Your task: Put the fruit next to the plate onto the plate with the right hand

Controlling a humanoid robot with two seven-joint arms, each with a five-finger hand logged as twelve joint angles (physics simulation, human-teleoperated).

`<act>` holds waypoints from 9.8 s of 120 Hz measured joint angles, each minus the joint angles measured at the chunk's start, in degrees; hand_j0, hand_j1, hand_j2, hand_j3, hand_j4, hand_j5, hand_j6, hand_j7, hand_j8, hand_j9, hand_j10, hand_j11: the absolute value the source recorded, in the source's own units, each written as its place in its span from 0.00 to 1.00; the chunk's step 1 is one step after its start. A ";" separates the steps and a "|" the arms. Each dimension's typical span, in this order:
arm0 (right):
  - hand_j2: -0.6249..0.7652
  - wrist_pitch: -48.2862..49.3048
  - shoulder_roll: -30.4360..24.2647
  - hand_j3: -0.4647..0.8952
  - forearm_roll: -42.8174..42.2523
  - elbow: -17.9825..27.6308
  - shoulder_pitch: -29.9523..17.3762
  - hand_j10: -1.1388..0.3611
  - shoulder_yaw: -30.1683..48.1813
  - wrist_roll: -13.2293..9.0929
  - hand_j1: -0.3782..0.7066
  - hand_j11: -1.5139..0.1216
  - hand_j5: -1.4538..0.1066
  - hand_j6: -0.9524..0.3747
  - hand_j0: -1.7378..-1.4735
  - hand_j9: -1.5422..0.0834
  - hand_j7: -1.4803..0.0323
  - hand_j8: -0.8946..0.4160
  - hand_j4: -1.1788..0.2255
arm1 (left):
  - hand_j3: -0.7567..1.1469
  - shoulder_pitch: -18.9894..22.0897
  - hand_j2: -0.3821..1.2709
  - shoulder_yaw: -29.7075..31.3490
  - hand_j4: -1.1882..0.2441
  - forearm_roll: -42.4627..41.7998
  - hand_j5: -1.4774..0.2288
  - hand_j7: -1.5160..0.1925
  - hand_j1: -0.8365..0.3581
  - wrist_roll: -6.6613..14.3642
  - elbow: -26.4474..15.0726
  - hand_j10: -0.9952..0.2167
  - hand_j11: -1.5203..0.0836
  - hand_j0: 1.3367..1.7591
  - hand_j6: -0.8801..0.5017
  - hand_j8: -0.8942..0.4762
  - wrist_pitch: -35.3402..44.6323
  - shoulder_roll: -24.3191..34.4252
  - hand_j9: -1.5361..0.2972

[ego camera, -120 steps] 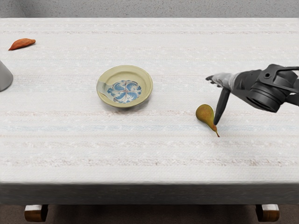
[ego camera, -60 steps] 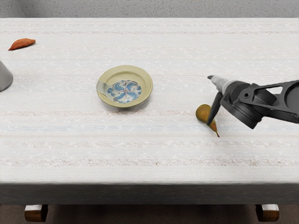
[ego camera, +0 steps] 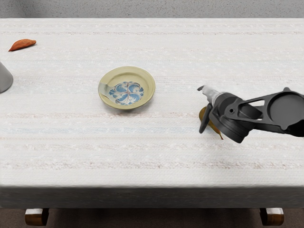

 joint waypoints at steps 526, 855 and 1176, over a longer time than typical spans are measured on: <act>0.85 -0.02 -3.41 0.34 2.59 -3.44 5.31 0.33 6.22 -0.19 0.63 0.44 0.41 0.32 0.30 0.46 0.43 0.29 0.38 | 0.40 0.17 0.23 0.16 0.83 0.00 0.87 0.89 0.99 0.01 0.00 0.82 0.95 0.76 0.64 0.65 0.00 0.00 0.84; 0.65 18.02 21.08 0.34 8.16 -36.22 7.99 0.37 21.03 -0.03 0.56 0.47 0.45 0.34 0.30 0.49 0.48 0.32 0.43 | 0.40 0.26 0.23 0.43 0.83 0.00 0.87 0.89 0.99 0.00 0.01 0.82 0.95 0.76 0.64 0.65 0.00 0.00 0.84; 0.45 22.18 21.08 0.34 4.45 -33.53 5.93 0.75 24.85 0.00 0.04 0.92 0.92 0.71 0.30 0.94 0.97 0.67 0.83 | 0.40 0.35 0.23 0.43 0.83 0.00 0.87 0.89 0.99 0.00 0.00 0.82 0.95 0.76 0.64 0.65 0.00 0.00 0.84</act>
